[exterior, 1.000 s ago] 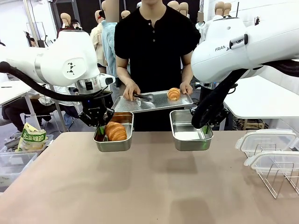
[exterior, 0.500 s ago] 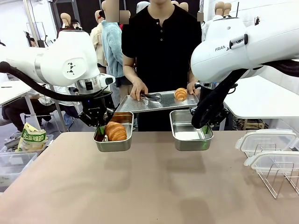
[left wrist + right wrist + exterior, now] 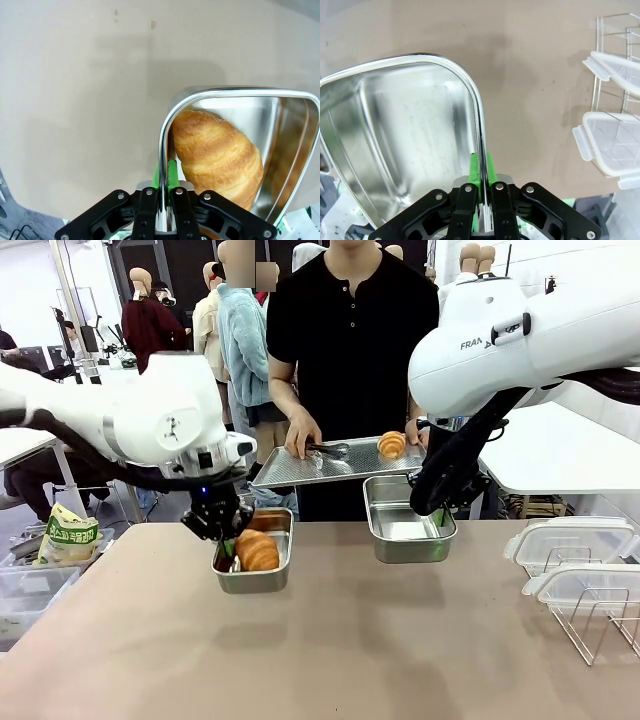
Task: Place the bread in airtight containers.
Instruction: Once an object is inside an Airtight Container , place the container in the center of the table.
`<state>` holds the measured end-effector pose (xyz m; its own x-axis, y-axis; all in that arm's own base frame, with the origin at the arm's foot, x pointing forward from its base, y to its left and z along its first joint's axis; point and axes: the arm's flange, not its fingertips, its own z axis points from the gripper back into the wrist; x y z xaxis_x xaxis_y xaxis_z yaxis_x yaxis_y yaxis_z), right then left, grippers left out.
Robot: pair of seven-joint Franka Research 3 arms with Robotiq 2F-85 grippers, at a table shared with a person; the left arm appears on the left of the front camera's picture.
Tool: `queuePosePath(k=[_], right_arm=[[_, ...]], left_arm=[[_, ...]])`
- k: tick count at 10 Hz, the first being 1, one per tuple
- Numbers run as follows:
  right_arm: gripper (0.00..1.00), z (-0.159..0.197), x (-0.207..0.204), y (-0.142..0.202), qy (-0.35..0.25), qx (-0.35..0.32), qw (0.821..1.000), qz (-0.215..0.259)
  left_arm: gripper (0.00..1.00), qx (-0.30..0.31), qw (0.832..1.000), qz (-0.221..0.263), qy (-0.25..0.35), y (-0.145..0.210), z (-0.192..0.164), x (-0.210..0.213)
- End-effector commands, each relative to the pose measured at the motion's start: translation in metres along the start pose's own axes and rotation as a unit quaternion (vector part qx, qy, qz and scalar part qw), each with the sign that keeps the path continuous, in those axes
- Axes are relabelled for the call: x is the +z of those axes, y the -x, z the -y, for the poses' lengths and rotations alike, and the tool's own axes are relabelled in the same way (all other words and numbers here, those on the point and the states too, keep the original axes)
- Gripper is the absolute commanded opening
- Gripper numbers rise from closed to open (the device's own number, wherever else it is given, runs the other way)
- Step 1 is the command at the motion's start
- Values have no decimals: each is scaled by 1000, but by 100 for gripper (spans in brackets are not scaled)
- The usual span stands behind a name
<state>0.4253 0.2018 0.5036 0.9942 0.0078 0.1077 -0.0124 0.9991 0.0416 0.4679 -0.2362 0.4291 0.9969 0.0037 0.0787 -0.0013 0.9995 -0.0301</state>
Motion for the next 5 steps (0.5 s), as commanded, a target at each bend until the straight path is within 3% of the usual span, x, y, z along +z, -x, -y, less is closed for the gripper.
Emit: queuePosePath(k=[1,5], right_arm=[[0,0,3,0,-2,0,1000,5],[0,0,3,0,-2,0,1000,5]], left_arm=[[0,-4,1000,11,5,-4,-5,-25],[0,-36,999,1,11,-13,-15,-76]])
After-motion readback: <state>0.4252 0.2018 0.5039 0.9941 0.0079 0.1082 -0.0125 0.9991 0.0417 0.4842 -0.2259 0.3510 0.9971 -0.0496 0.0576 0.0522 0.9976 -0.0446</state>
